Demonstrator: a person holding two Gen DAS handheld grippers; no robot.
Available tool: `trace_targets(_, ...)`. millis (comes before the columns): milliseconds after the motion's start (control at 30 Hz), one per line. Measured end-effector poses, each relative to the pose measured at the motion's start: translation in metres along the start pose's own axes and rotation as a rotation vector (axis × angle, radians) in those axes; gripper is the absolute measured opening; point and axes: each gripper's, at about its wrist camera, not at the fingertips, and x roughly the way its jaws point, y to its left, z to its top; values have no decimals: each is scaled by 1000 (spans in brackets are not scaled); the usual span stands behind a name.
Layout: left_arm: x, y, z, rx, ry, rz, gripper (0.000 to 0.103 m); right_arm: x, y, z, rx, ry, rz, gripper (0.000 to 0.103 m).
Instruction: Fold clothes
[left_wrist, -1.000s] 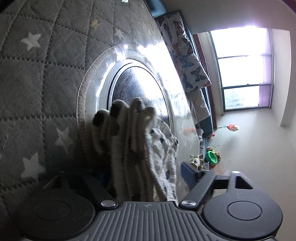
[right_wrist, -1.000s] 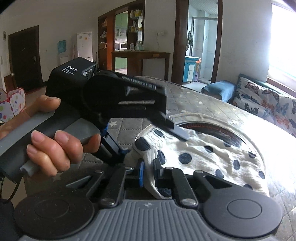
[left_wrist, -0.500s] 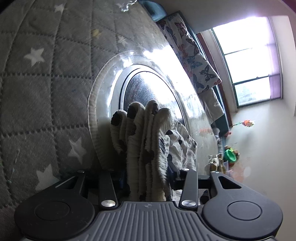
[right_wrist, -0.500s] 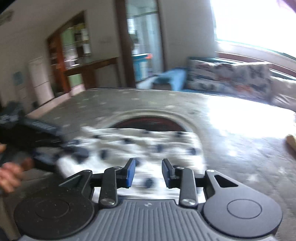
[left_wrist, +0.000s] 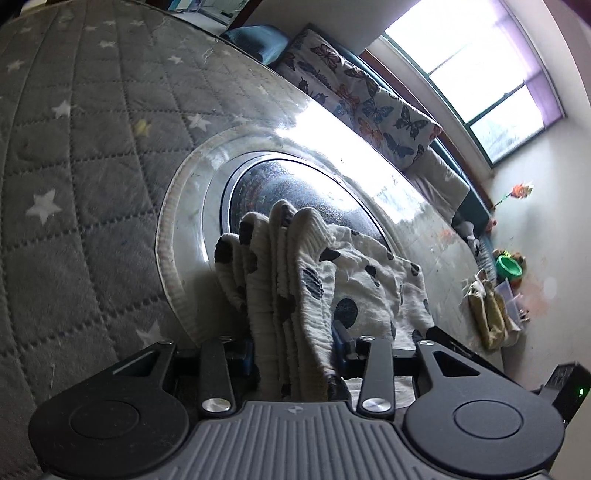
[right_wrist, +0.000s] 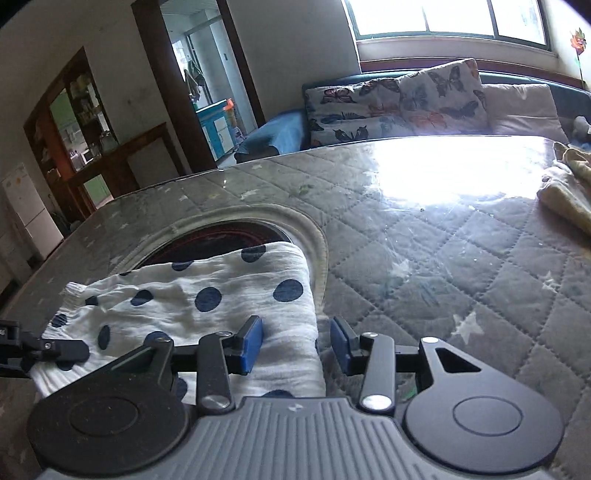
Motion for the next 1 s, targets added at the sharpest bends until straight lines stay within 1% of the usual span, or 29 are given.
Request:
trace_targets(200,5,-8,-2,56,-6,29,39,0,-1,-3,22,6,35,40)
trace_targets(233,6,-11,-2,64,-6,35,39,-3,2,-5,25,10,40,39)
trace_targets(267,8,-14,-2,75,-8,41,39,-4,3,-5,24,13,40,31)
trace_targets(300,9,-17,-2,87,-11,46,39,-4,4,-6,25,17,41,26)
trace_targets(333,9,-16,-1,98,-11,51,38,-5,4,-7,27,21,42,22)
trace_targets(367,10,-18,-1,111,-11,56,37,-5,4,-7,31,23,45,13)
trace_targets(400,9,-15,0,123,-11,59,37,-7,4,-8,37,21,46,9)
trace_targets(600,11,-35,9,207,-17,54,32,-34,9,-5,16,-34,15,7)
trace_targets(733,23,-63,17,270,-3,14,31,-56,1,3,1,-73,-39,6)
trace_targets(833,37,-87,20,317,19,-15,31,-74,-14,10,-5,-102,-113,6)
trace_targets(1000,73,-130,22,398,82,-73,32,-98,-44,18,14,-136,-231,6)
